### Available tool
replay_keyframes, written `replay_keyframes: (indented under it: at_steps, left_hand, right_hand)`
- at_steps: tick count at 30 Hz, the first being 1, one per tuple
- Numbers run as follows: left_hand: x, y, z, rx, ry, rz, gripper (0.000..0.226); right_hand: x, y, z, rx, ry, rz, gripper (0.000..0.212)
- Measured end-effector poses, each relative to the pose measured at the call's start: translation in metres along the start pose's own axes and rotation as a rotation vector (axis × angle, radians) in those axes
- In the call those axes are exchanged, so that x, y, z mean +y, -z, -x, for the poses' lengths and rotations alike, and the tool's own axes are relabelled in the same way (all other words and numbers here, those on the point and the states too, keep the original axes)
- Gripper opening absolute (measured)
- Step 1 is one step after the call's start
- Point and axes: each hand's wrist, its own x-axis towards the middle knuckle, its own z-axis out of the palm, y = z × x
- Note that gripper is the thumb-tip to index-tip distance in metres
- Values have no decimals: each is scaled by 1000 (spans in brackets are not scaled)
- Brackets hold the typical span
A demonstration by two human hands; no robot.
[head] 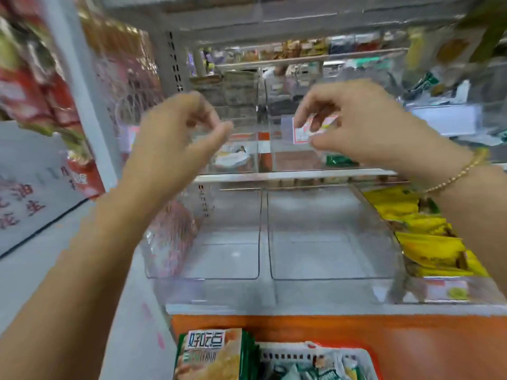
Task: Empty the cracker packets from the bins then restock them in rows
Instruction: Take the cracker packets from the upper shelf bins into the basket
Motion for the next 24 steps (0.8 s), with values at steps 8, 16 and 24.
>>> replay_keyframes:
  at_steps: [8, 16, 24]
  left_hand:
    - [-72, 36, -70, -367, 214, -402, 27]
    - [-84, 20, -124, -493, 219, -237, 19]
    - [-137, -42, -190, -1220, 428, -425, 40]
  right_hand:
    - [4, -12, -135, -123, -113, 180, 52]
    - [37, -22, -168, -137, -211, -51, 51]
    - [38, -15, -174, -228, -132, 107, 60]
